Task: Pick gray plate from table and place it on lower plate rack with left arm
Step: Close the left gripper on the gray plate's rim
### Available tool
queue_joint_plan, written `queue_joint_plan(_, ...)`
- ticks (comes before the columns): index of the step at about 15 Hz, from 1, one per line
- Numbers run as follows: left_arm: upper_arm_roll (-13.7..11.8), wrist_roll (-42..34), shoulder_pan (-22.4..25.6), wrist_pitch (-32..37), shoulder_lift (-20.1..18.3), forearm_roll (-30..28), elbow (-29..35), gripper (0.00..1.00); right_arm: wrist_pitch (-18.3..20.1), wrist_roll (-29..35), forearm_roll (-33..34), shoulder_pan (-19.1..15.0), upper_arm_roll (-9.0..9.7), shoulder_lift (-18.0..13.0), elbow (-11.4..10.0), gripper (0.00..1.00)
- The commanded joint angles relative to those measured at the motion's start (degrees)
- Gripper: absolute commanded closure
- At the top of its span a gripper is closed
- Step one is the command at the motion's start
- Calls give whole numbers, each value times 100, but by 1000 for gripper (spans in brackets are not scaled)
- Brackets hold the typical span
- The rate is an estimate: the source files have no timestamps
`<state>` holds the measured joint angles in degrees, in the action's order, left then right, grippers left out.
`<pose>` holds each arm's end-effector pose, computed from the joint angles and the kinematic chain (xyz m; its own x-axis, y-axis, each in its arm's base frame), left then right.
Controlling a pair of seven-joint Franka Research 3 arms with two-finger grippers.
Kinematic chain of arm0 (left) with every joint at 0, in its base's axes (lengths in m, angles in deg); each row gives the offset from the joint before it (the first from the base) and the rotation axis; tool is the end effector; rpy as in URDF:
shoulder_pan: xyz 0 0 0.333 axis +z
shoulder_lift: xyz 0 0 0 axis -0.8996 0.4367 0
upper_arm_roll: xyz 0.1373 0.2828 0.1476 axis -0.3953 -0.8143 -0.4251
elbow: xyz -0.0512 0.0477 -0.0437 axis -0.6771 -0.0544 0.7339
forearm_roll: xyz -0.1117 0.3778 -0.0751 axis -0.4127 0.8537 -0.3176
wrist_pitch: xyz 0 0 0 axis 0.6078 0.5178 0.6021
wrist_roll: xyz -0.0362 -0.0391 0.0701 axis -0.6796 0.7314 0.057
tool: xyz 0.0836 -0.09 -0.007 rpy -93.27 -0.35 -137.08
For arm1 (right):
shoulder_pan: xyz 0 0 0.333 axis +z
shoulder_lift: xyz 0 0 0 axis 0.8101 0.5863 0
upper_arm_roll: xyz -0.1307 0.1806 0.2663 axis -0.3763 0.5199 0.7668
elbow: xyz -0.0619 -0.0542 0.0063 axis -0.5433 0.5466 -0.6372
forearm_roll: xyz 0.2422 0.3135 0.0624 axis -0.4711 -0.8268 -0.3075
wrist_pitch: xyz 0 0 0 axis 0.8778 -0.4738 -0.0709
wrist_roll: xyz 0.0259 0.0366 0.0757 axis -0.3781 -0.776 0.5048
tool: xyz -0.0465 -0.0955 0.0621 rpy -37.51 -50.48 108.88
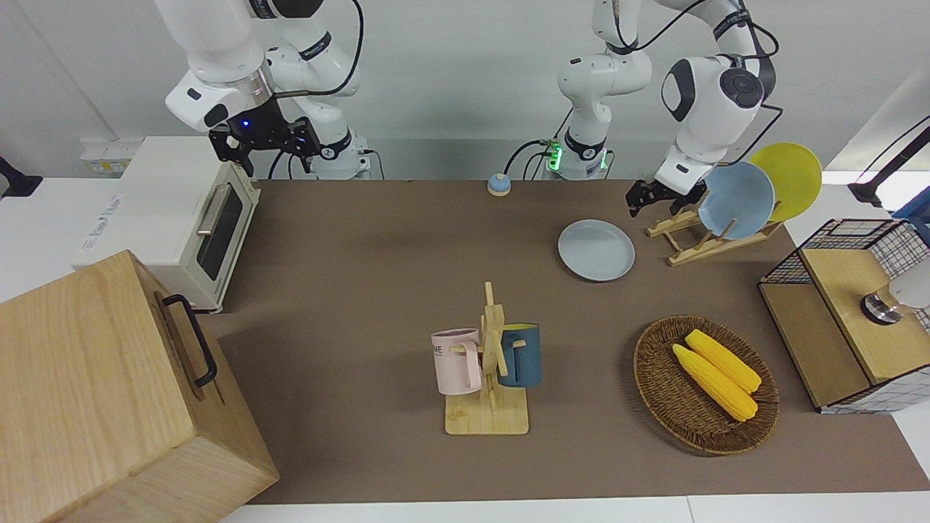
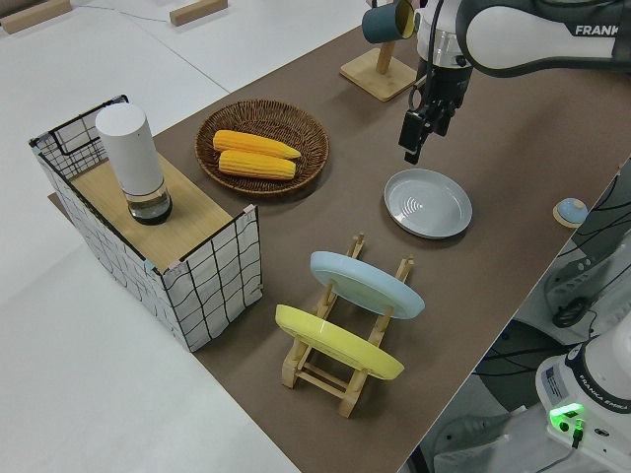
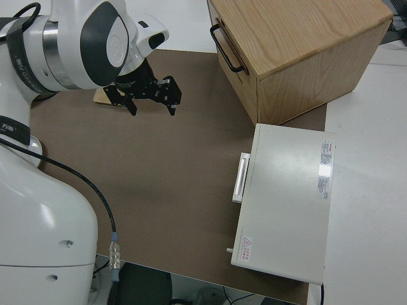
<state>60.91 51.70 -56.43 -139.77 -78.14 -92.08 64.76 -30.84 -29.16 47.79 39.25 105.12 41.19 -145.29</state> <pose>0.4609 0.0028 0.4460 0.9944 0.0217 -0.1030 0.0227 -0.9997 0.0085 0.5447 0.0620 0.6580 0.9904 0.0809 -0.1124 0.0839 -0.9962 0.0219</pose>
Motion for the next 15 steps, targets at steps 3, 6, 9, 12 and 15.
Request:
queue_joint_plan(3,20,-99,6,-1079,-279,-140,1092,7,62,68,37,-132,121,-12,41,17)
queue_joint_plan(6,20,-91,-29,-1703,-191,-149,1505,7,62,68,37,-132,121,-12,33,17)
queue_joint_plan(9,20,-169,-29,-1907,46,-149,1629,7,62,68,37,-132,121,-12,41,17)
queue_joint_plan(12,20,-249,-20,-2012,318,-157,1621,7,62,68,37,-132,121,-12,41,17)
queue_joint_plan(15,20,-249,-20,-2179,485,-157,1621,7,62,68,37,-132,121,-12,41,17)
